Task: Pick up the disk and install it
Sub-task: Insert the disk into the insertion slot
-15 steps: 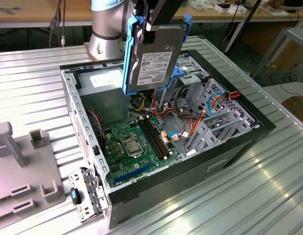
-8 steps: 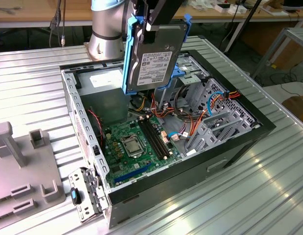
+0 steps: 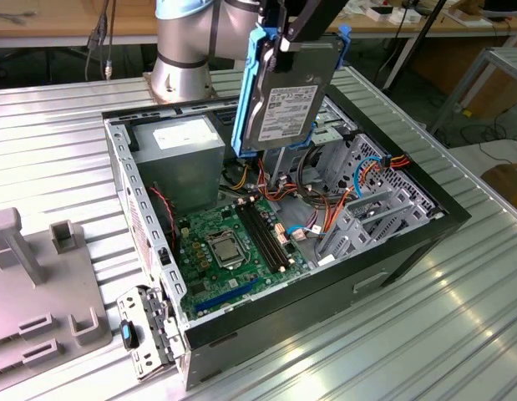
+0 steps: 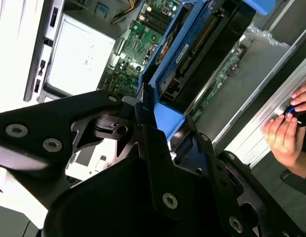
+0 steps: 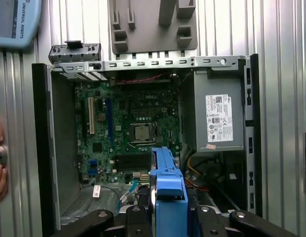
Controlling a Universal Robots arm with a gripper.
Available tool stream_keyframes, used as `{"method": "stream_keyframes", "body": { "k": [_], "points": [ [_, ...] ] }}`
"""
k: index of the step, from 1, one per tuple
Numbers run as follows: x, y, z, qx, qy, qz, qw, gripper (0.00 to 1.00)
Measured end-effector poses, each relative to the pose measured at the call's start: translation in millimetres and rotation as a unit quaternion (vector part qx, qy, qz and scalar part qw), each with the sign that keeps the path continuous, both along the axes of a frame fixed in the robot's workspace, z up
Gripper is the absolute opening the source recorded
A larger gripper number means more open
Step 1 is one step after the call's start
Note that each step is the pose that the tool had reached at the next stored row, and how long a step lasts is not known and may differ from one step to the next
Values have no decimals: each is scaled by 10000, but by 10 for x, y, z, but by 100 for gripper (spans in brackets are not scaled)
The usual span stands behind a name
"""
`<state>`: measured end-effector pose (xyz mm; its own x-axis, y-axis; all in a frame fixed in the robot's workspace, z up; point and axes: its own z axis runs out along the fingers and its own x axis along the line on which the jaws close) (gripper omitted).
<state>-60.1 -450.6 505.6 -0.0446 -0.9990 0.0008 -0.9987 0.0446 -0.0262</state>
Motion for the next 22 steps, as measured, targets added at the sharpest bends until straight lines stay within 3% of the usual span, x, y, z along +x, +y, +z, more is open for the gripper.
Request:
{"method": "stream_keyframes", "body": {
  "k": [3,5,14,17,22],
  "points": [
    [43,-50,-5,-11,0,0,10000,37],
    [58,-168,-18,-21,0,0,10000,37],
    [80,-396,-47,-28,0,0,10000,37],
    [88,-524,-63,-29,0,0,10000,37],
    [117,-629,-80,-31,0,0,10000,37]
  ]
}}
